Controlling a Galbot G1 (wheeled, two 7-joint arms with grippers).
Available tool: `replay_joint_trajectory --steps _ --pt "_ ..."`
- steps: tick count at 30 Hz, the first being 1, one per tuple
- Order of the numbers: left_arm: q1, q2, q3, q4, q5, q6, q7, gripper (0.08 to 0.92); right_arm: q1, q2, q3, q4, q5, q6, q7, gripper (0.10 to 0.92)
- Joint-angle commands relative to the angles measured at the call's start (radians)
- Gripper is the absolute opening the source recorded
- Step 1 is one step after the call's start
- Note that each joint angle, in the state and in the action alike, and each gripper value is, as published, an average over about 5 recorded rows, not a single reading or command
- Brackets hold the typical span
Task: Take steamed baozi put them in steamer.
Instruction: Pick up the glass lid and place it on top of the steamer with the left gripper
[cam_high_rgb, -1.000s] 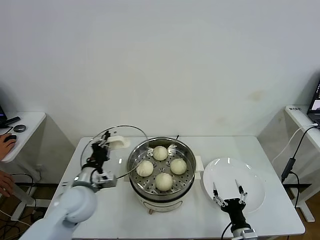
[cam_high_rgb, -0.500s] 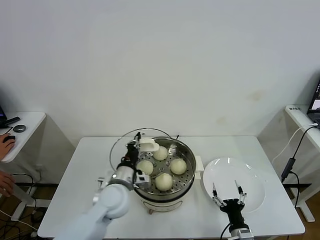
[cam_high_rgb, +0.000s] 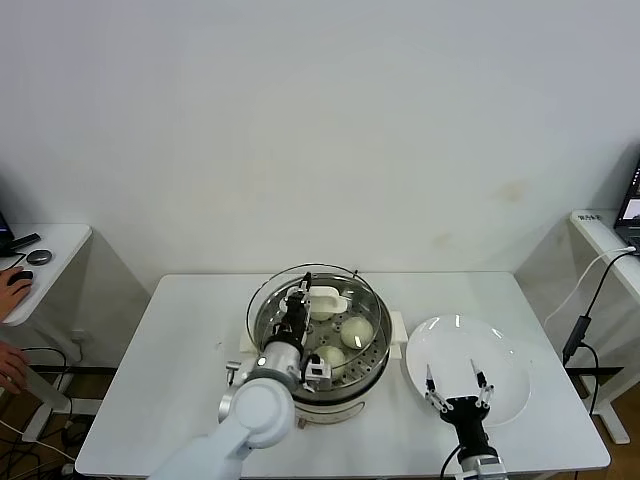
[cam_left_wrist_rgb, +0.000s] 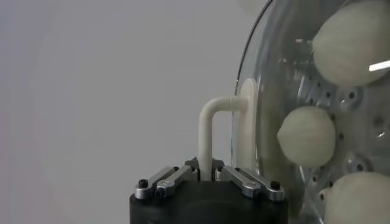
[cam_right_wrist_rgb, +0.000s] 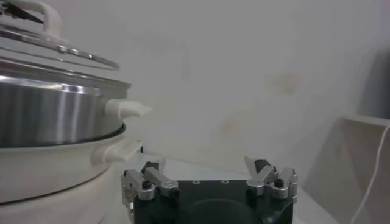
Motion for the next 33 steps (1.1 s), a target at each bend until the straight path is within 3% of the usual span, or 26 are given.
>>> replay_joint_trajectory --steps 1,13,33 --pt "0.048 -0.04 0.022 -0.006 0.108 0.006 0.031 0.176 0.001 0.003 0.0 -0.003 -0.007 0.002 0.002 0.823" --pt "0.107 -0.069 0.017 -0.023 0.155 -0.001 0.035 0.176 0.0 0.004 -0.006 -0.009 -0.011 0.004 0.001 0.823" --pt "0.095 -0.1 0.001 0.039 0.177 -0.021 0.009 0.176 -0.002 0.002 -0.013 -0.01 -0.008 0.01 -0.005 0.823"
